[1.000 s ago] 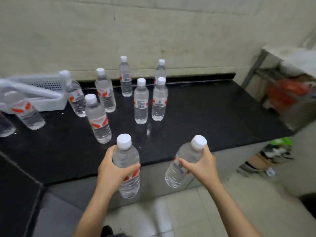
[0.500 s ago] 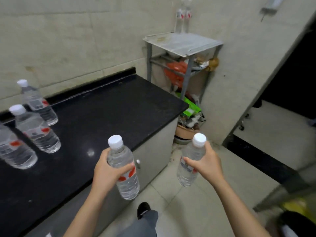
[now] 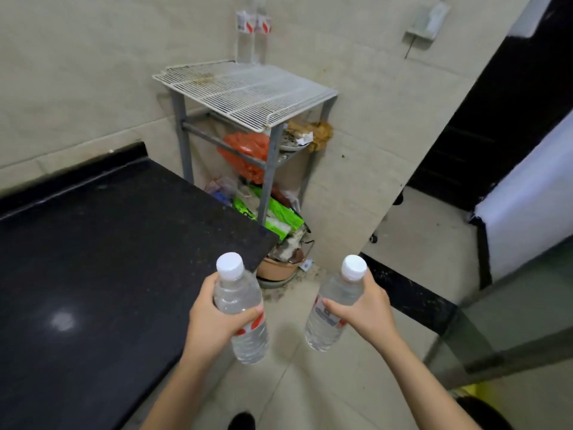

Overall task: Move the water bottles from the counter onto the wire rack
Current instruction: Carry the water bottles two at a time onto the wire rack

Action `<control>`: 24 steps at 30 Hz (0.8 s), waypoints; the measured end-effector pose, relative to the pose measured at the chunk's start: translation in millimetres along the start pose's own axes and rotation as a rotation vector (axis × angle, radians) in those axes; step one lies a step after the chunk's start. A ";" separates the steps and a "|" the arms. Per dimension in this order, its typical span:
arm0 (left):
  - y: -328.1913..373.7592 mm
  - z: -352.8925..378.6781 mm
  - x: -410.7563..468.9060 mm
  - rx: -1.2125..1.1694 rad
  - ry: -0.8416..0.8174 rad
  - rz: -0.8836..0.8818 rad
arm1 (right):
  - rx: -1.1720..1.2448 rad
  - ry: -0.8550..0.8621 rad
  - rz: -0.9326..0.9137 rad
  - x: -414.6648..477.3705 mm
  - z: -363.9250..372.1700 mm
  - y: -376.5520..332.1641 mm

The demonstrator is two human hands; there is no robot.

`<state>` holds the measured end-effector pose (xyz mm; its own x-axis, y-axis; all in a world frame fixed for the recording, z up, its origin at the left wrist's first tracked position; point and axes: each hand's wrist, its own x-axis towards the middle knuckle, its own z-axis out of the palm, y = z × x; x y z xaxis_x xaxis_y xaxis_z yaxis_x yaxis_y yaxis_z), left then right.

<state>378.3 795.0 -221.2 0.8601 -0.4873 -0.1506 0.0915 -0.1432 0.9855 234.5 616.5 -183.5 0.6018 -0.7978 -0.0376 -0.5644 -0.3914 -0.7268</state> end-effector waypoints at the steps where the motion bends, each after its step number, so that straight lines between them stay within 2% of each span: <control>1: 1.6 8.1 14.7 -0.006 -0.015 -0.005 | 0.005 0.009 0.015 12.5 -1.3 -0.2; 6: 4.4 43.4 62.3 0.021 -0.076 0.004 | 0.012 0.038 0.096 55.5 -7.2 12.7; 14: 12.0 110.2 127.9 0.072 -0.094 -0.018 | 0.014 -0.035 0.172 133.2 -34.3 49.0; 19: 37.3 171.5 178.5 0.112 -0.014 0.019 | 0.016 -0.028 0.044 216.7 -65.5 66.9; 24: 79.0 239.4 223.1 0.090 0.078 0.129 | 0.117 -0.043 -0.069 313.1 -108.9 73.4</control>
<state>457.4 468.8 -195.8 0.8985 -0.4387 -0.0137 -0.0644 -0.1626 0.9846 319.9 288.0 -174.0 0.6619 -0.7494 -0.0124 -0.4528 -0.3867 -0.8034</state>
